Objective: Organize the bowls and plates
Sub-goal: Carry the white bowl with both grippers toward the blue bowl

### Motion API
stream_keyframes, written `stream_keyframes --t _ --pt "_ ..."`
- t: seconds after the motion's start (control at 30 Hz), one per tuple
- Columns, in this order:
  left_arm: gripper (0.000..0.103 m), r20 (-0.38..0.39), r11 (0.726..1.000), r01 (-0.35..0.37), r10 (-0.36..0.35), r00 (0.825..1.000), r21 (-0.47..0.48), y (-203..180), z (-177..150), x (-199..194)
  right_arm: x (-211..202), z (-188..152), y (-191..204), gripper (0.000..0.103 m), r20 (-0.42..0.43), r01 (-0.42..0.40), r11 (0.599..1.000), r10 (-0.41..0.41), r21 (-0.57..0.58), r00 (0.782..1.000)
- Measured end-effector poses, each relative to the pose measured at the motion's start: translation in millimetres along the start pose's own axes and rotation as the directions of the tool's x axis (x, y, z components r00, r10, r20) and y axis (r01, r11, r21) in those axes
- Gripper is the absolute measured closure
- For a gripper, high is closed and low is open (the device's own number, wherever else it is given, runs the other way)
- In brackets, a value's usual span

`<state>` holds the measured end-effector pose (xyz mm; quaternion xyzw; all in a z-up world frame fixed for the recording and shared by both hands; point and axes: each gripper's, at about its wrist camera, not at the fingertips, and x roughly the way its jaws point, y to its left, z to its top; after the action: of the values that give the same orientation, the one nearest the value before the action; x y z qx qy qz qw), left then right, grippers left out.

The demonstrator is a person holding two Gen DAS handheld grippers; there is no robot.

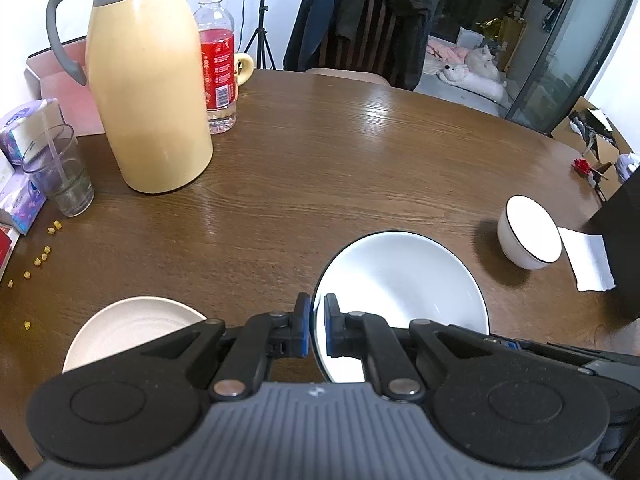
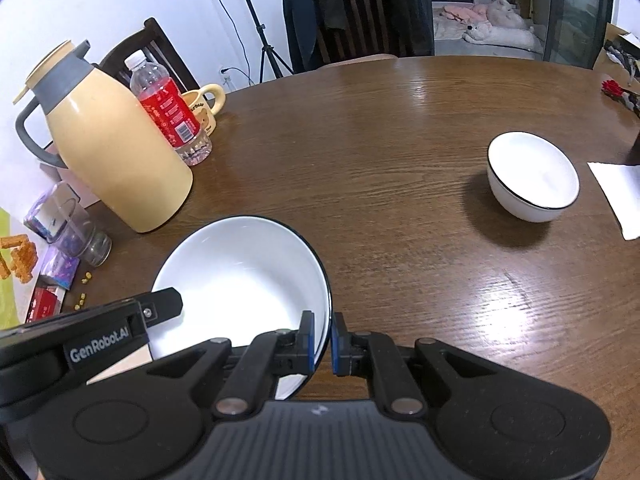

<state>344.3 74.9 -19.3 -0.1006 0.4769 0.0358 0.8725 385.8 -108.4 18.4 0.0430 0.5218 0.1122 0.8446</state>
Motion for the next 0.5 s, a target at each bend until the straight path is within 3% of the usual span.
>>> stream_keyframes --t 0.5 --pt "0.096 0.013 0.999 0.023 -0.023 1.000 0.028 -25 -27 -25 -33 -29 -24 0.095 0.020 0.015 1.000 -0.016 0.027 1.000"
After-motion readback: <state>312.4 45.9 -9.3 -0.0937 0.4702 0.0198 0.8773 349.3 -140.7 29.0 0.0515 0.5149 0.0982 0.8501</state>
